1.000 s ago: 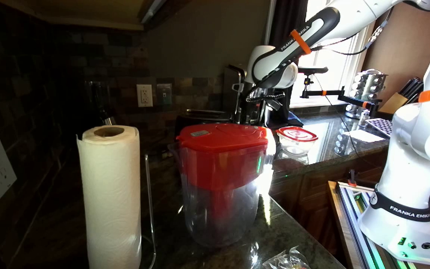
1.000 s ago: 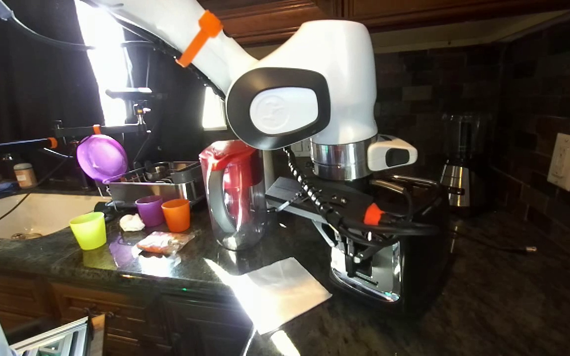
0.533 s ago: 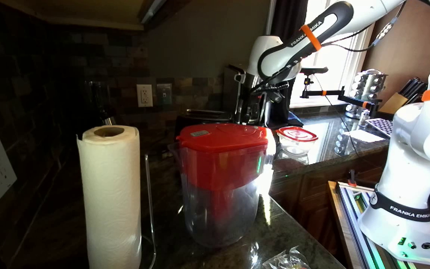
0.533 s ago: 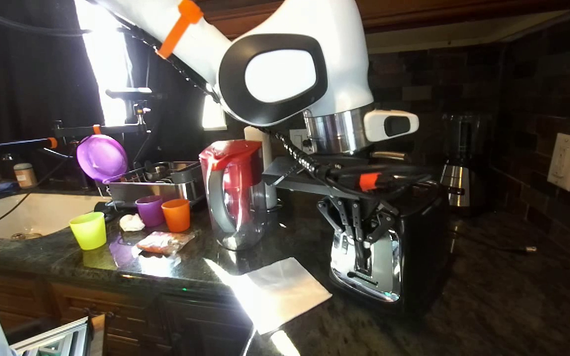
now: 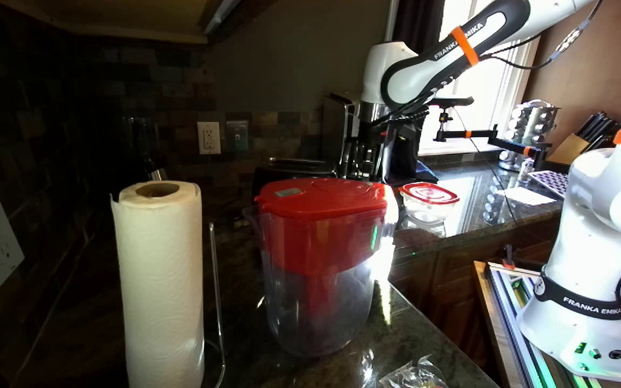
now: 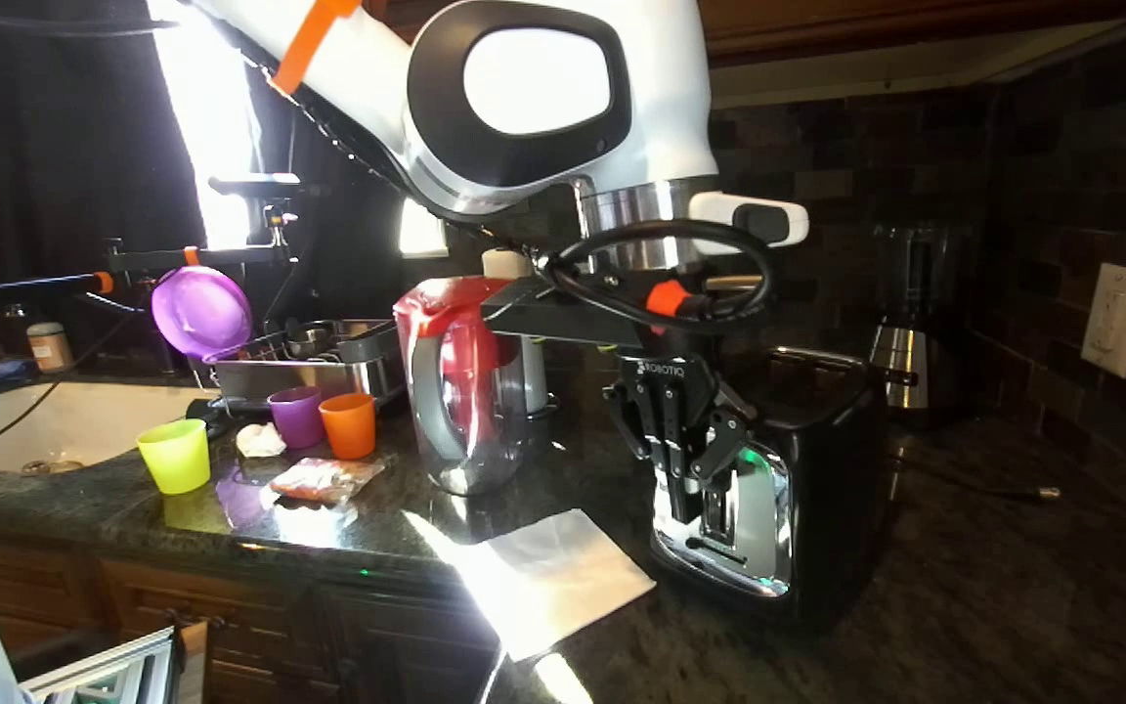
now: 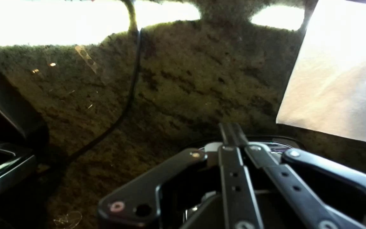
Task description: Push down the toaster lever
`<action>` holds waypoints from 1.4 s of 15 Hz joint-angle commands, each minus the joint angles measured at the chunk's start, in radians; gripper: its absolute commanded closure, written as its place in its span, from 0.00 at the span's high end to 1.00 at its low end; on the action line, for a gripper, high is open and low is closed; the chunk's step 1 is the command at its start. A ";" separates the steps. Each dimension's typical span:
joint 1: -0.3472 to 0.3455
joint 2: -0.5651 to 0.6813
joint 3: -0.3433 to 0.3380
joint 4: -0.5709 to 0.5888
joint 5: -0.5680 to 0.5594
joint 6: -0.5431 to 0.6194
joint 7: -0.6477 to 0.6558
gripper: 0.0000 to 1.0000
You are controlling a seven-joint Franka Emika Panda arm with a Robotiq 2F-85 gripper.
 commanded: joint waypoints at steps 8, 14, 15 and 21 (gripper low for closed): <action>-0.004 -0.177 0.004 -0.083 0.011 -0.091 0.042 0.28; 0.005 -0.301 -0.007 -0.160 0.015 -0.048 0.011 0.71; 0.006 -0.318 -0.007 -0.169 0.016 -0.047 0.012 0.79; 0.010 -0.392 0.002 -0.210 0.012 -0.028 0.031 1.00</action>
